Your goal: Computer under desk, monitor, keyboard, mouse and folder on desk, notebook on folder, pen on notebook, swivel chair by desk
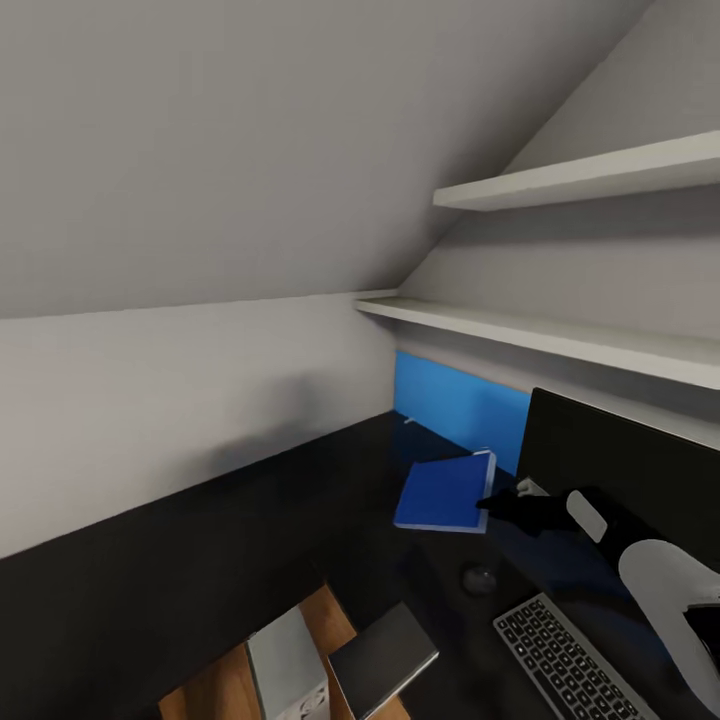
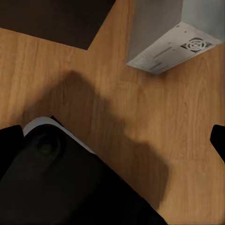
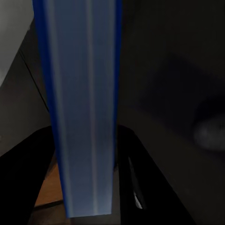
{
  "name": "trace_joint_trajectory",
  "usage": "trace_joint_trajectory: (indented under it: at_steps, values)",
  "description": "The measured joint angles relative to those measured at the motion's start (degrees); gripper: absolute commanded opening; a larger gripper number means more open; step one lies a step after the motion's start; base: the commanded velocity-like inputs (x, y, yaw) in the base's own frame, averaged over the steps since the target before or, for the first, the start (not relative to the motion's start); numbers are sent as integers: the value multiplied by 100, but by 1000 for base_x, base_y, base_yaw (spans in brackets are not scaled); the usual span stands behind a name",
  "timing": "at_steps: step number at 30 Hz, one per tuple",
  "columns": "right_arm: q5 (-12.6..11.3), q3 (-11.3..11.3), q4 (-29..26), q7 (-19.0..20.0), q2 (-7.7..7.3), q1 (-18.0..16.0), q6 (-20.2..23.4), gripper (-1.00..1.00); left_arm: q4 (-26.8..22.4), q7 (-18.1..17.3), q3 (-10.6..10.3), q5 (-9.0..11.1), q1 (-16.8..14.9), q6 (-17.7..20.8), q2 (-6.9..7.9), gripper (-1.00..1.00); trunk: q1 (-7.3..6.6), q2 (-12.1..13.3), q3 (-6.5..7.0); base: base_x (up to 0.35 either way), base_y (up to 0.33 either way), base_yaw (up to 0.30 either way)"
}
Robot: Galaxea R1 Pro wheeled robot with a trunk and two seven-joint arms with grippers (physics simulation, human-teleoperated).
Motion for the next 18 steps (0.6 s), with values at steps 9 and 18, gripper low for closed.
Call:
trace_joint_trajectory:
  at_steps: [9, 18]
  values:
    - [-158, -244, 251, 253, 22, -198, 108, -100, 269, 98, -199, -42, 261, -262, 117, 100, 1, 1, 0, 0, 0, 0]
    - [-168, -248, 278, 253, 21, -198, 110, -100, 472, 98, -198, -46, 354, -503, 117, 100, 1, 1, 0, 0, 0, 0]
